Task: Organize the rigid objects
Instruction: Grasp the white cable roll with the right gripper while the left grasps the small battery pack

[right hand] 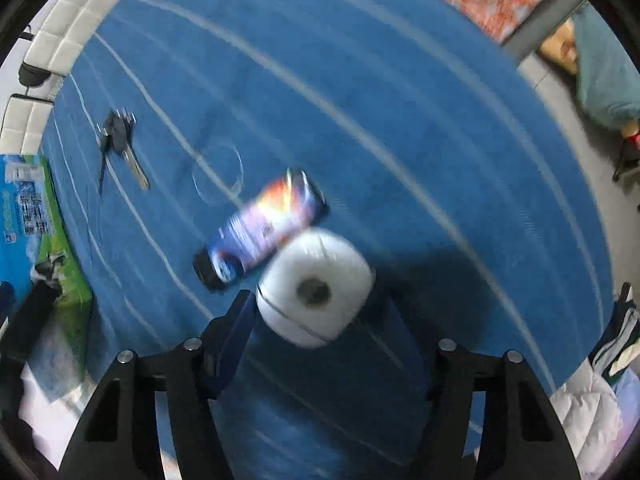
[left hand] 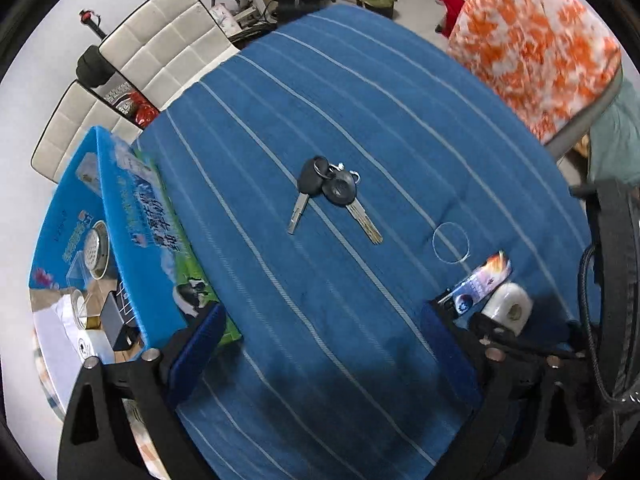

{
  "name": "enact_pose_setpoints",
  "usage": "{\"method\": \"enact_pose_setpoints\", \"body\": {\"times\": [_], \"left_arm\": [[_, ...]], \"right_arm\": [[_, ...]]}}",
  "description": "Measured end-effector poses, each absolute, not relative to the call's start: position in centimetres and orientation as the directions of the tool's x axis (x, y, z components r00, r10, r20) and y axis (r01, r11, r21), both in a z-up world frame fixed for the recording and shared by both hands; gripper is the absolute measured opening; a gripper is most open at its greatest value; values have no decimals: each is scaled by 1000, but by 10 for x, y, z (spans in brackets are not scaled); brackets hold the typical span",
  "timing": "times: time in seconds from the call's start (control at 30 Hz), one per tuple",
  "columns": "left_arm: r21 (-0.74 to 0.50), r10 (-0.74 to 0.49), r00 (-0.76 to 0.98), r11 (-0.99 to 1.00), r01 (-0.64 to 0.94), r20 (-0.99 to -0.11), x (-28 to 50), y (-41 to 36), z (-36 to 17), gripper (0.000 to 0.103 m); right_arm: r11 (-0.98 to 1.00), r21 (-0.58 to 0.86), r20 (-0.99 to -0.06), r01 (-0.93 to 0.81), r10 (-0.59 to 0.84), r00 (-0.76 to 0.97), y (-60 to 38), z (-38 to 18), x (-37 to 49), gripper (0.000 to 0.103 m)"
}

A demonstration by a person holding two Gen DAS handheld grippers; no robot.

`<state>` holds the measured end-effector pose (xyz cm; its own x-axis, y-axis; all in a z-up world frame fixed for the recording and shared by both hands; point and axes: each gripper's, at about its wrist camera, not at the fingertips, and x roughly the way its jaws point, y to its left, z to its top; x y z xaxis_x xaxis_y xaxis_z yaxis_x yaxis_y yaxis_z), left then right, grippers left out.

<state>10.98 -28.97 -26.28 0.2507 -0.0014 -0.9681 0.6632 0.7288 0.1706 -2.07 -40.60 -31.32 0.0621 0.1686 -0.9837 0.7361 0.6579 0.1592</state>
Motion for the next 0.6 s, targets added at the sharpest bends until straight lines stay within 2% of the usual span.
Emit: {"method": "enact_pose_setpoints", "body": {"times": [0.07,0.3,0.43,0.53,0.57,0.6], "left_arm": [[149,-8,224,725,673,-975,111,-292,-266,95],[-2,-105,89,656,755,-990,99,-328,-281,95],[-34,-76,10,555,831,-997,79,-363,-309,95],[-12,-8,-9,501,865,-1000,69,-380,-333,82],[-20,4,-25,494,869,-1000,67,-382,-339,70],[-12,-1,-13,487,873,-1000,63,-384,-340,67]], "right_arm": [[670,138,-989,730,137,61,-407,-310,-21,58],[665,103,-991,740,136,15,-437,-303,-55,58],[632,65,-994,772,108,-5,-449,-297,-82,58],[605,49,-994,795,104,-17,-442,-299,-91,58],[600,49,-995,798,100,-14,-441,-299,-93,58],[603,48,-995,796,95,-12,-440,-298,-93,58]]}}
